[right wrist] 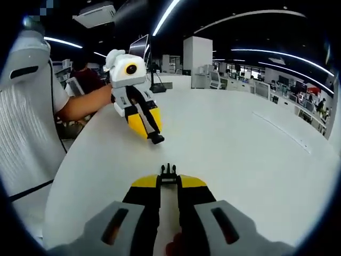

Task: Snap the two parts of the plastic buckle together until the buckle closes and remains connected.

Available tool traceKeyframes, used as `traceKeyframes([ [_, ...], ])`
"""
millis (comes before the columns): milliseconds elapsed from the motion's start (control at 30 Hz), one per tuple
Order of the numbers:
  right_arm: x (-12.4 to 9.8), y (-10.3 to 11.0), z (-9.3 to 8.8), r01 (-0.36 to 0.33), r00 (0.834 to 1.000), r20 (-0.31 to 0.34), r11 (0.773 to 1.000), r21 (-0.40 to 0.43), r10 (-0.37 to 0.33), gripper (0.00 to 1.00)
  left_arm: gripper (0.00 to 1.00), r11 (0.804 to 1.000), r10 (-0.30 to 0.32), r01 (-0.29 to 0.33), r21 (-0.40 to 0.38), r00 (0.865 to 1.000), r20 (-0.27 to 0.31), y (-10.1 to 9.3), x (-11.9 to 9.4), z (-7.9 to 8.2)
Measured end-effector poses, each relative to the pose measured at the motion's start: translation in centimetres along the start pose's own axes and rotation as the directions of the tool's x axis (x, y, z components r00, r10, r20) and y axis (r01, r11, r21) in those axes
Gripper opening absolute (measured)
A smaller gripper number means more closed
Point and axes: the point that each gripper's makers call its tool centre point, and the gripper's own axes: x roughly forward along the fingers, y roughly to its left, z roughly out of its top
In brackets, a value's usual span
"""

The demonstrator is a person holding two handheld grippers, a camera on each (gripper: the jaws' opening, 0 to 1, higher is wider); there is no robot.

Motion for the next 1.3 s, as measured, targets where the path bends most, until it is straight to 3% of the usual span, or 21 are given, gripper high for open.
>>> traceKeyframes([
  [733,-0.4,3.2,-0.6,-0.090,0.996,-0.002,0.996,-0.010,0.090,0.12,0.12,0.990,-0.128,0.129,0.048,0.991,-0.029,-3.2,-0.2,-1.1],
  [1300,-0.6,4.9,-0.8,-0.156,0.988,-0.010,0.987,-0.032,0.156,0.12,0.12,0.978,-0.192,0.193,0.077,0.981,-0.025,-4.7,-0.7,-1.6],
])
